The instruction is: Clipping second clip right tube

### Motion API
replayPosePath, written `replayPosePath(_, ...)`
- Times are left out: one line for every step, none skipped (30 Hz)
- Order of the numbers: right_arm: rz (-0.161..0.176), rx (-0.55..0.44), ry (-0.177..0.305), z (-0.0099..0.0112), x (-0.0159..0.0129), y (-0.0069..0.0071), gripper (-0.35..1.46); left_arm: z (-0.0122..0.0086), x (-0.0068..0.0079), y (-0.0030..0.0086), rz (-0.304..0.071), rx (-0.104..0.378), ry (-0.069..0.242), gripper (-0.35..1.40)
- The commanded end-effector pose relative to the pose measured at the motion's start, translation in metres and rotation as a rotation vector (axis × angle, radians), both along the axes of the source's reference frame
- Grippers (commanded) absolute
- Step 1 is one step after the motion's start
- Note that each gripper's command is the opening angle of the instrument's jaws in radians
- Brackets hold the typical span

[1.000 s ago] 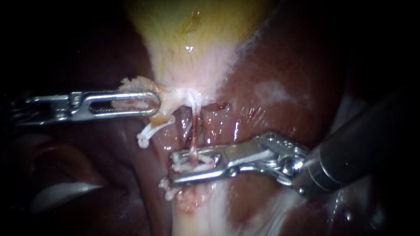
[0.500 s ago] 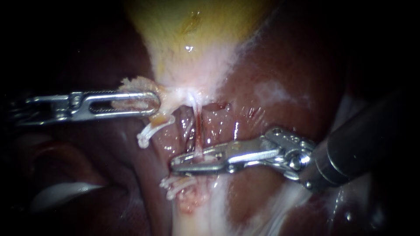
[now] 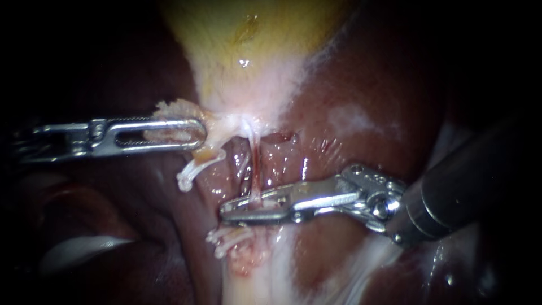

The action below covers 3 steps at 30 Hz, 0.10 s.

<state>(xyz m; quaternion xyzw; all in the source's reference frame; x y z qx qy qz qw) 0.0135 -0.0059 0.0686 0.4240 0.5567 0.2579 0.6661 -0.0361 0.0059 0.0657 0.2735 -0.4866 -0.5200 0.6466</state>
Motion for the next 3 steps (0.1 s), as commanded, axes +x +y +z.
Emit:
replayPosePath(0.000, 0.000, 0.000, 0.0000, 0.0000, 0.0000, -0.35, 0.0000, 0.0000, 0.0000, 0.000, 0.000, 0.000, -0.35)
replayPosePath(0.000, 0.000, 0.000, 0.0000, 0.0000, 0.0000, -0.35, 0.0000, 0.0000, 0.0000, 0.000, 0.000, 0.000, -0.35)
replayPosePath(0.000, 0.000, 0.000, 0.0000, 0.0000, 0.0000, -0.35, 0.0000, 0.0000, 0.0000, 0.000, 0.000, 0.000, -0.35)
